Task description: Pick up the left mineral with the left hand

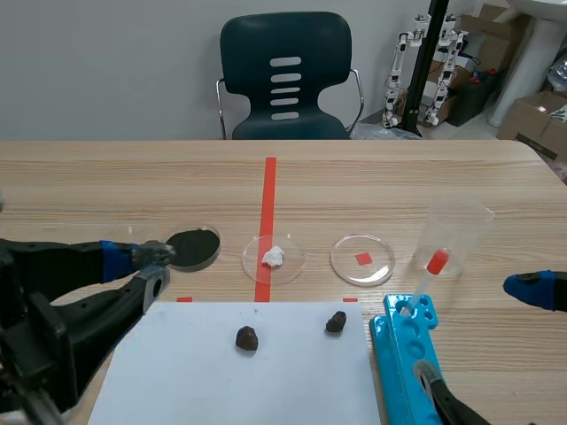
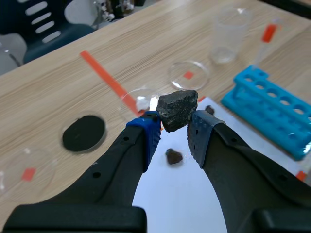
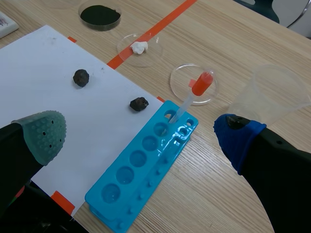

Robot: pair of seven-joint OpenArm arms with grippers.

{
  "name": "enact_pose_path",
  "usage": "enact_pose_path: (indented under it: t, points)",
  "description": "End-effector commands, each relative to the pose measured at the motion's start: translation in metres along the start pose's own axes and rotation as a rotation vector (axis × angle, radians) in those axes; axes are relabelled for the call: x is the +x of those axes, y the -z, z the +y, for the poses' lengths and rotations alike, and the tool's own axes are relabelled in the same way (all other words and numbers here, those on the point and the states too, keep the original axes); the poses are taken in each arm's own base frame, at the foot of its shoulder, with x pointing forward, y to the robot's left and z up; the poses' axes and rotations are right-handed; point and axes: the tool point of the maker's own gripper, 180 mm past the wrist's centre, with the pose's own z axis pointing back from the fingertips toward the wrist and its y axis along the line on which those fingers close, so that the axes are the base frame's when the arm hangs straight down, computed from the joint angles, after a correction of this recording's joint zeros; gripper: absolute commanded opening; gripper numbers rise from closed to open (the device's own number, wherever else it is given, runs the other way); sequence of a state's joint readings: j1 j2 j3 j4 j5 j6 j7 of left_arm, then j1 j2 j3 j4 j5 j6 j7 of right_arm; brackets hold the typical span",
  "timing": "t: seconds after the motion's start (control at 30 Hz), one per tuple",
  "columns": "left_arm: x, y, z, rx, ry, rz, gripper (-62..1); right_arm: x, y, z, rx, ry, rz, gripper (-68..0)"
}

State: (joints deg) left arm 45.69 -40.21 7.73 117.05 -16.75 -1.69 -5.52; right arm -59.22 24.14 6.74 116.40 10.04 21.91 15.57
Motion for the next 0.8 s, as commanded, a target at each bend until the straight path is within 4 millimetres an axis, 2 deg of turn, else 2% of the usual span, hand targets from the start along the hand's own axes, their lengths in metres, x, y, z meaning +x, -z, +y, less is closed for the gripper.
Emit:
enact_pose_path:
  t: [0.0,0.13,0.77]
  points:
    - [0.0102,-0.0015,-0.0020,0.003,0.003,-0.035,-54.1,0.0058,0.0005,-0.0030,-0.007,0.001,-0.024,-2.9]
    - [0.0107,-0.0041,-0.0083,-0.012,0.026,-0.029,-54.1,0.0058,0.0005,-0.0030,-0.007,0.001,-0.024,-2.9]
    - [0.0101,-0.0039,-0.0083,-0.012,0.035,-0.025,-54.1,0.0058,0.0005,-0.0030,-0.007,0.001,-0.024,-2.9]
